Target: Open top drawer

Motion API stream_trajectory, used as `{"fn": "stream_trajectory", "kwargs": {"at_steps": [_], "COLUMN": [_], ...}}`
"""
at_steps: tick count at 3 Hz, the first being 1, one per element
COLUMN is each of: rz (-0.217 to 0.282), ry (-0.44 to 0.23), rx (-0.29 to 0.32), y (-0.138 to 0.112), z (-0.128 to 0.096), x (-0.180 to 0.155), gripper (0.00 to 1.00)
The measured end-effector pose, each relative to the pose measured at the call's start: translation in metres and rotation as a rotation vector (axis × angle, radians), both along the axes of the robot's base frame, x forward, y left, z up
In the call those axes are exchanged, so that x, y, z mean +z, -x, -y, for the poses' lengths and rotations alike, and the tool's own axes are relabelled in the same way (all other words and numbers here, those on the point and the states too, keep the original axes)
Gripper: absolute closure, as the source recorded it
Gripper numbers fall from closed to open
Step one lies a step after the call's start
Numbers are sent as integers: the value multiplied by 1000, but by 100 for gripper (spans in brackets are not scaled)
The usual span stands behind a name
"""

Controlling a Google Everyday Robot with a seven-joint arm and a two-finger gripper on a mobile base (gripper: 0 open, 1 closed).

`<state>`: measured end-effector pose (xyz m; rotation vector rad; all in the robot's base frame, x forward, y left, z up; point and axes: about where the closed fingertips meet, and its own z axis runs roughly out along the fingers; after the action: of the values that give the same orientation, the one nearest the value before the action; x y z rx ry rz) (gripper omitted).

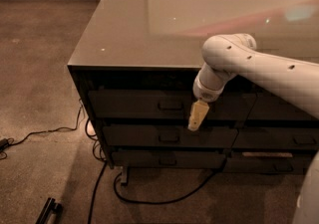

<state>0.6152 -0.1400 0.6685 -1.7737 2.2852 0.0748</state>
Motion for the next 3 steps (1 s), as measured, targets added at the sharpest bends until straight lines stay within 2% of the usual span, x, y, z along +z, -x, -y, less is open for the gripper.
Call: {"fn": "stream_trajectory", "kwargs": {"at_steps": [1, 2, 3], "rz": [-13, -32, -57], "ry": [-16, -24, -19], "rx": [27, 75, 98], "y": [-4, 3, 17], "z": [-14, -27, -23], "x": [-8, -16, -21], "gripper": [0, 19, 42]}}
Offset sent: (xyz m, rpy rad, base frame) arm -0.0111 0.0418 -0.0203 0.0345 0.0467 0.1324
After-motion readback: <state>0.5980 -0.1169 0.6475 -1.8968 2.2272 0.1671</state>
